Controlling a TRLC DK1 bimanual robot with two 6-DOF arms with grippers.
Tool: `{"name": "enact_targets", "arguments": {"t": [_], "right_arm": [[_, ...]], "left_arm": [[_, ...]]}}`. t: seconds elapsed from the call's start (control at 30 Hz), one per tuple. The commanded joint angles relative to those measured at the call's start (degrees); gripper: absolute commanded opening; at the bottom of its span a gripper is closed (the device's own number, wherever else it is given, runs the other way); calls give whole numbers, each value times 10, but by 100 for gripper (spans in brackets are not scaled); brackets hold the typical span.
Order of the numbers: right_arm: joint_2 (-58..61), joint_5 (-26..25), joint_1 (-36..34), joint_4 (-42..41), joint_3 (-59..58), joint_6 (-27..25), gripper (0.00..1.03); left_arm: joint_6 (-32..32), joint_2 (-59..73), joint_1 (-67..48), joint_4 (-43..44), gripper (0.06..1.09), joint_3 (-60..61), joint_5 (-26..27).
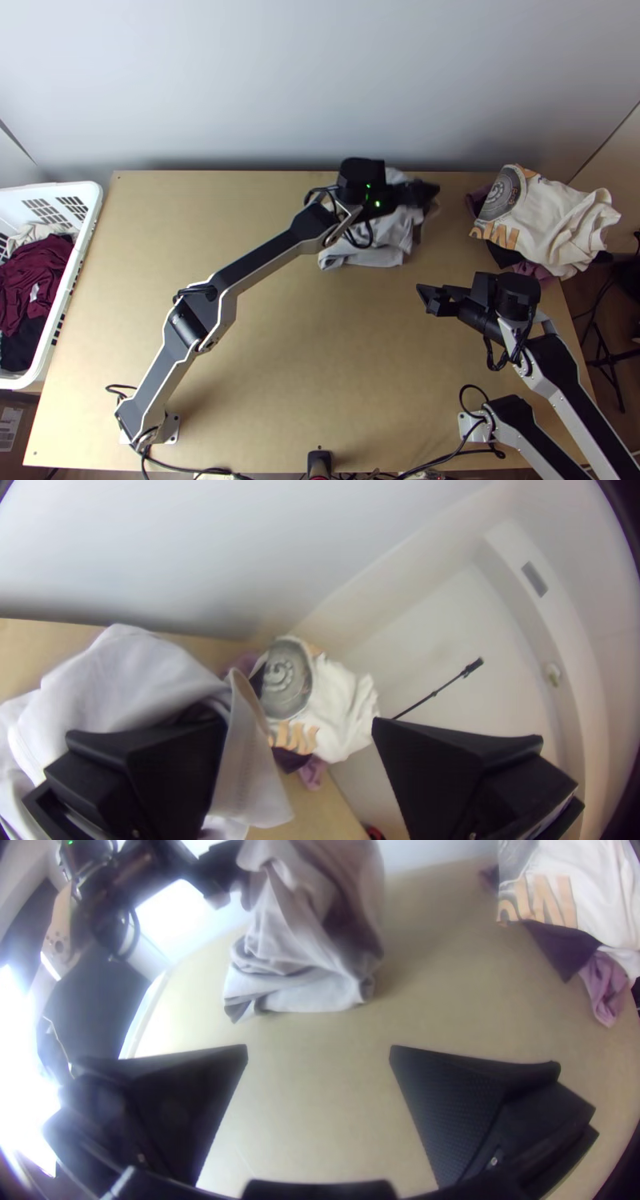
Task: Fold the t-shirt
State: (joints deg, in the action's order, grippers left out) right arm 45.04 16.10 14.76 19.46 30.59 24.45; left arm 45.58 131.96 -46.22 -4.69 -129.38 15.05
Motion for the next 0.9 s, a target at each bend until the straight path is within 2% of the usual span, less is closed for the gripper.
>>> {"name": "enact_targets", "arguments": {"t": [0.0, 0.07, 0.1, 0.17, 0.27, 0.43, 0.7, 0.87], "right_arm": [[5, 0, -2, -7, 7, 0, 99], [5, 0, -4, -7, 7, -2, 99], [4, 0, -4, -6, 5, -3, 99], [3, 0, -4, -7, 3, -3, 99], [8, 1, -1, -19, -1, 3, 99], [19, 0, 20, -39, -2, 21, 99], [19, 0, 19, -39, -4, 21, 99], [19, 0, 17, -39, -4, 21, 99]], "left_arm": [[-142, 21, 20, -125, 103, 18, 21], [-176, 36, 41, -177, 103, 18, 33], [-190, 43, 52, -207, 104, 17, 64], [-238, 51, 61, -250, 104, 17, 67], [-313, 63, 63, -291, 104, 9, 29], [-420, 90, 77, -379, 104, -29, -5], [-494, 7, 82, -486, 104, -29, -6], [-501, -67, 108, -516, 104, -29, -5]]}}
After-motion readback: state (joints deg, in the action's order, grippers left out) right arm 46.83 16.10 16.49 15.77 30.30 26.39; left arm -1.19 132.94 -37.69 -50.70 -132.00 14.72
